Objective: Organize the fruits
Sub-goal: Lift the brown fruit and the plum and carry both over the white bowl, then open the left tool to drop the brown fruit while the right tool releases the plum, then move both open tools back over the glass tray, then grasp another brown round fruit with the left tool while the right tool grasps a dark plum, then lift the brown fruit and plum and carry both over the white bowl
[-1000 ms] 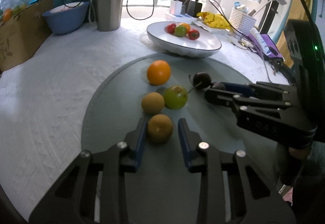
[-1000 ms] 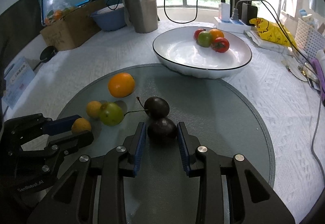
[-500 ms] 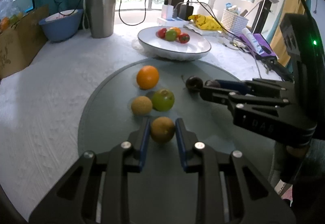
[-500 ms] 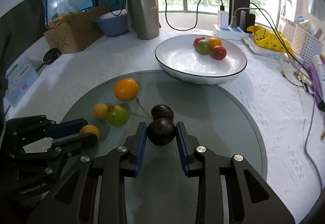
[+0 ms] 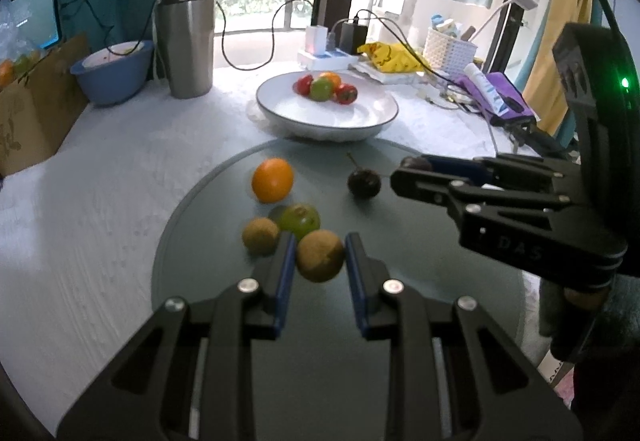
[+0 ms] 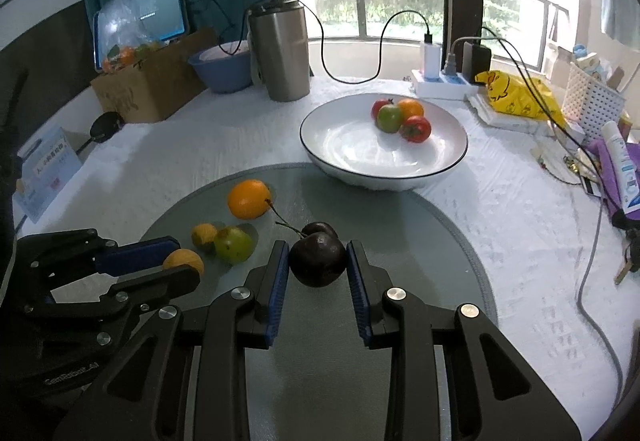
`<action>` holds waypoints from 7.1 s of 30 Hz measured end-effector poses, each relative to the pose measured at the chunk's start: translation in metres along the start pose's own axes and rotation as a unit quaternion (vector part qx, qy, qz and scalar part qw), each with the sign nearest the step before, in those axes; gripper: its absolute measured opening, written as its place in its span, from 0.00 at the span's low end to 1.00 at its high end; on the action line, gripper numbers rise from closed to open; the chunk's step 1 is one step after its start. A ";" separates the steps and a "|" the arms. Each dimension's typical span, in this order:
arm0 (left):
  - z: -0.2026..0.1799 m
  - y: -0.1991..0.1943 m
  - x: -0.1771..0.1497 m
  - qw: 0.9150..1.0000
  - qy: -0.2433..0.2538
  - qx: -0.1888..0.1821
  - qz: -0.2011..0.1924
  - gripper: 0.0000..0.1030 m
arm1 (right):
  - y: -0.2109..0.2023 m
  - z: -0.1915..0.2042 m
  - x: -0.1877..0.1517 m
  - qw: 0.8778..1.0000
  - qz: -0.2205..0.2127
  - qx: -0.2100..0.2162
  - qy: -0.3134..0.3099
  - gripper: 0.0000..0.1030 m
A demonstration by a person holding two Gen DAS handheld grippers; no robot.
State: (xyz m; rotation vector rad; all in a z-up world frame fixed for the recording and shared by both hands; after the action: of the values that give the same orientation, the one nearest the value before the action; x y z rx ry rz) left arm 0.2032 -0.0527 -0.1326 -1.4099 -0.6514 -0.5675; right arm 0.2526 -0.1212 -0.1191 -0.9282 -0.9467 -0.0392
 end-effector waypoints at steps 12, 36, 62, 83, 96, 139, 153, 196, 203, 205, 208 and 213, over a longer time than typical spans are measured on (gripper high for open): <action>-0.009 -0.014 0.019 1.000 0.009 -0.001 -0.022 0.26 | -0.027 -0.003 0.013 1.000 -0.024 -0.012 -0.004 0.30; -0.012 -0.003 0.070 0.999 0.015 0.002 -0.044 0.26 | -0.036 -0.032 0.045 0.999 -0.049 -0.018 0.005 0.30; 0.002 0.086 0.112 1.000 -0.015 -0.009 -0.006 0.26 | 0.027 -0.078 0.072 1.000 -0.017 -0.005 0.016 0.30; 0.009 0.125 0.119 0.999 -0.033 -0.002 0.031 0.27 | 0.064 -0.099 0.078 1.000 0.004 -0.007 0.029 0.50; 0.013 0.090 0.119 0.999 -0.033 0.000 0.004 0.27 | 0.035 -0.085 0.075 0.999 -0.014 -0.019 0.028 0.50; 0.045 0.022 0.017 0.997 -0.072 0.010 0.013 0.44 | 0.013 -0.003 0.011 1.000 0.008 -0.013 0.001 0.50; 0.040 0.029 -0.004 0.998 -0.054 0.015 0.032 0.44 | 0.023 0.002 -0.006 1.000 0.022 -0.008 0.006 0.50; 0.027 0.035 0.007 1.000 -0.014 0.007 0.012 0.26 | 0.044 -0.003 0.000 0.999 0.044 0.007 0.006 0.29; 0.027 0.026 0.017 1.000 -0.019 0.009 -0.002 0.26 | 0.036 -0.001 0.008 0.999 0.035 0.006 0.000 0.29; 0.027 0.024 0.020 1.000 -0.019 0.010 -0.005 0.26 | 0.034 -0.001 0.011 0.999 0.032 0.006 -0.002 0.29; 0.028 0.022 0.025 1.000 -0.020 0.011 -0.009 0.26 | 0.030 -0.001 0.015 1.000 0.028 0.006 -0.004 0.29; 0.027 0.019 0.032 1.000 -0.020 0.011 -0.015 0.26 | 0.025 -0.002 0.022 1.000 0.022 0.005 -0.007 0.29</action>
State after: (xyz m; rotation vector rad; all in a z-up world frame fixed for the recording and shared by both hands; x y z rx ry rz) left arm 0.2368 -0.0239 -0.1220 -1.3962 -0.7086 -0.5555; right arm 0.2777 -0.0986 -0.1206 -0.9410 -0.9379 0.0096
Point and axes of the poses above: each gripper's, at about its wrist camera, not at the fingertips, and y roughly the way its jaws point, z to its left, x to its top, the point moved 8 cm from there along y, roughly the way its jaws point, and after that the axes turned 14 degrees about x, right-handed, at the moved point
